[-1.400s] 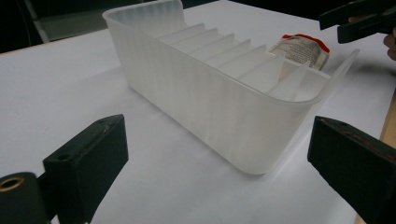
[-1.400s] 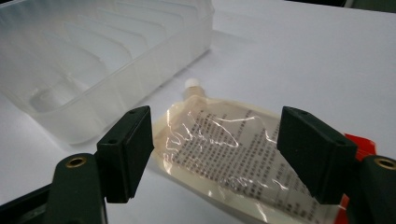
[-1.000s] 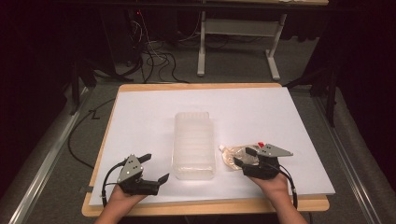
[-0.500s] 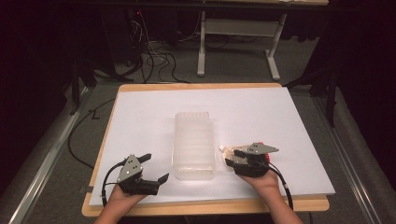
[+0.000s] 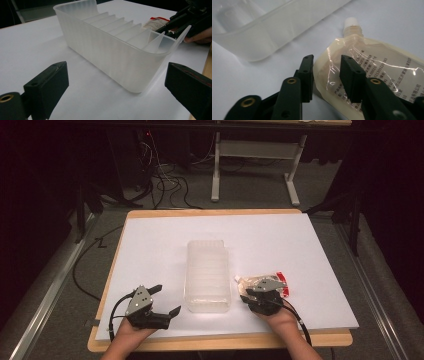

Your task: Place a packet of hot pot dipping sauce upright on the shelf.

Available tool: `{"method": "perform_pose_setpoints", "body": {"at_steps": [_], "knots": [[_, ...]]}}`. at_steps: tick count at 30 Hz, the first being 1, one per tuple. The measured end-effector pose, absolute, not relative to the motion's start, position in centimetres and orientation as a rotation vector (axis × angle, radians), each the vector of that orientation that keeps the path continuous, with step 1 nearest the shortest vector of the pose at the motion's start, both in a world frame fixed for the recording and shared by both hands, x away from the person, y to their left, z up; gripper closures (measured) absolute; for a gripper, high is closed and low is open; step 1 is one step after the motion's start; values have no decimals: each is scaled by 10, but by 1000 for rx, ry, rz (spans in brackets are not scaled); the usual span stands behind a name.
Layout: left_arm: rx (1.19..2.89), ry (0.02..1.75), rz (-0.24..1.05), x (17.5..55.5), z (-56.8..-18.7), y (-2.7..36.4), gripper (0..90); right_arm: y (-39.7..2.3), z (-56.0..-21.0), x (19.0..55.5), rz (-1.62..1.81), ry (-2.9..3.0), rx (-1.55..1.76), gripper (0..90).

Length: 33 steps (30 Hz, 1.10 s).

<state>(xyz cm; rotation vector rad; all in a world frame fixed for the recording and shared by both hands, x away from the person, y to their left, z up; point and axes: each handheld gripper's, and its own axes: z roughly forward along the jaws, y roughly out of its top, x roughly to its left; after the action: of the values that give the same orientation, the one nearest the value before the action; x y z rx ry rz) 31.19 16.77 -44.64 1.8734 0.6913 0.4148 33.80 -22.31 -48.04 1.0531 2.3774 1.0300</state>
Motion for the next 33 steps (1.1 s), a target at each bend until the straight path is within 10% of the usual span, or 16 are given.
{"method": "perform_pose_setpoints", "body": {"at_steps": [7, 33], "knots": [[1872, 691, 413, 312, -447, 167, 59, -225, -479, 337, 1023, 2399, 1018, 896], [1875, 695, 413, 313, -447, 168, 59, -276, -420, 315, 1367, 2049, 999, 900]]}}
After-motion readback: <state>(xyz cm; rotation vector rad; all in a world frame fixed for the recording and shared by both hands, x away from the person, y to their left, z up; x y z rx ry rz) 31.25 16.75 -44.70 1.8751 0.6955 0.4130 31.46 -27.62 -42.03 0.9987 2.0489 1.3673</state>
